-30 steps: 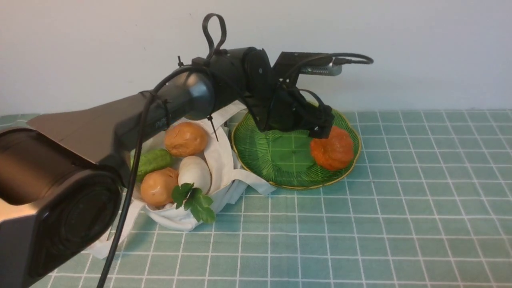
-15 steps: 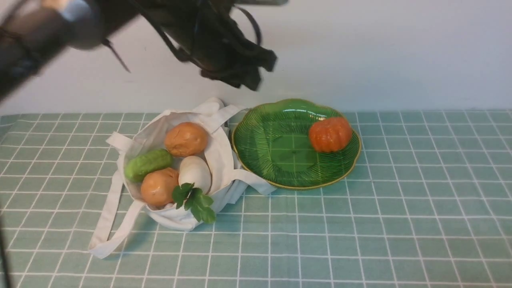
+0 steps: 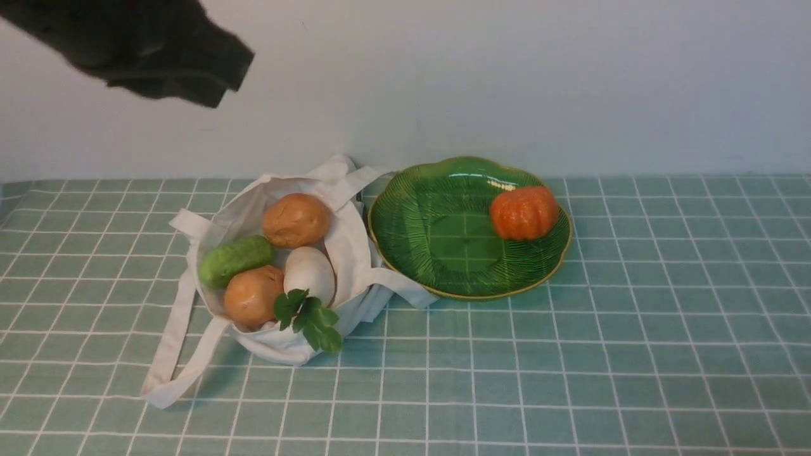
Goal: Take vegetables from cloth bag on blue coffee tablecloth place on plate.
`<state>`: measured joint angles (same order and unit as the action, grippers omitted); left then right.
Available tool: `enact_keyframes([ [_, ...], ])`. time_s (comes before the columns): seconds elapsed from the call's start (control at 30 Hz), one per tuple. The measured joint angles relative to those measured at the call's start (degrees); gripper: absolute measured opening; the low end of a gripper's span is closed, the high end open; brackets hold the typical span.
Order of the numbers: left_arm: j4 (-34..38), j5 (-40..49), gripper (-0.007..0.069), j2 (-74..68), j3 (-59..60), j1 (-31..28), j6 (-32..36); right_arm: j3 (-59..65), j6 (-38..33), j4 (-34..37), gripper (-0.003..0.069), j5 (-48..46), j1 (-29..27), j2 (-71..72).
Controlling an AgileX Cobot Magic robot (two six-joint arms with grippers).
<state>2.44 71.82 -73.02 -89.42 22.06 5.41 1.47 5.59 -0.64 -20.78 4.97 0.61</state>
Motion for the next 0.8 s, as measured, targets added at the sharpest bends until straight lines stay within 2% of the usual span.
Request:
enact_keyframes([
  [0.13,2.04,-2.24,-0.0005,11.95,14.07,0.00,-0.71,0.00,0.00,0.00,-0.0015,0.00,0.00,0.00],
  [0.33,10.05,-20.70,-0.0005,32.22,39.61,0.00,-1.79,0.00,0.00,0.00,-0.0015,0.00,0.00,0.00],
  [0.5,14.46,-32.95,-0.0005,42.77,56.11,0.00,-1.79,0.00,0.00,0.01,-0.0015,0.00,0.00,0.00],
  [0.7,15.27,-45.38,-0.0005,46.47,64.49,0.00,-1.79,0.00,0.00,0.01,-0.0015,0.00,0.00,0.00],
  [0.8,15.33,-47.04,-0.0005,46.52,65.40,0.00,-1.79,0.00,0.00,0.01,-0.0015,0.00,0.00,0.00],
])
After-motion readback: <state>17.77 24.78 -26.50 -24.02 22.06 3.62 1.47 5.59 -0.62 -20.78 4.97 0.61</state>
